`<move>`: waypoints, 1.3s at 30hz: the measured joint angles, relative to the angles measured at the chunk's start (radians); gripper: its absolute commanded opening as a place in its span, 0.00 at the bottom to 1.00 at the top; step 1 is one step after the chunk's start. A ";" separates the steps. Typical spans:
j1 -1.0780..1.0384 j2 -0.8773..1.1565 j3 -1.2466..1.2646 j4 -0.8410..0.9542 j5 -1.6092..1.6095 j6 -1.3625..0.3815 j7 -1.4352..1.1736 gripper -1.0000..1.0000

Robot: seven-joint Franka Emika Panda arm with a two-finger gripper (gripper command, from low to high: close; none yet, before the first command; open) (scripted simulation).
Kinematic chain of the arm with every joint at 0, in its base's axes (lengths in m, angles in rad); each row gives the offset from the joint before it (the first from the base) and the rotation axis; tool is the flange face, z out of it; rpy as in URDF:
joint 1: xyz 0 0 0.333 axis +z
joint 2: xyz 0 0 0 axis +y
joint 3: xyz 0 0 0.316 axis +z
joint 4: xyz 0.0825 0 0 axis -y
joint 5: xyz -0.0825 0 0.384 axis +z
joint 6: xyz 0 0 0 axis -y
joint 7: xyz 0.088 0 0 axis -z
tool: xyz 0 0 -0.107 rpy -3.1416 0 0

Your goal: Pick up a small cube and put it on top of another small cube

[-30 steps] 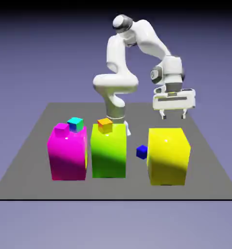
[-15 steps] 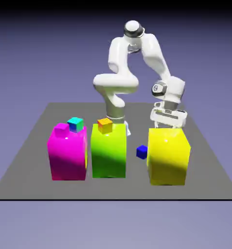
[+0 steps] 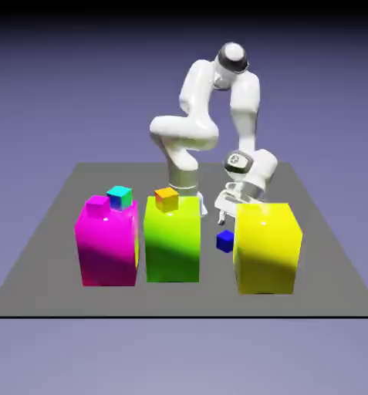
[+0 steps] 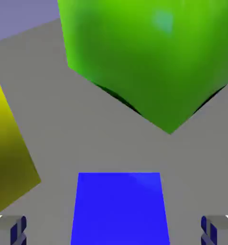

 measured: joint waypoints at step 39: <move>-0.261 0.110 -0.217 0.590 -0.326 -0.409 -0.604 0.00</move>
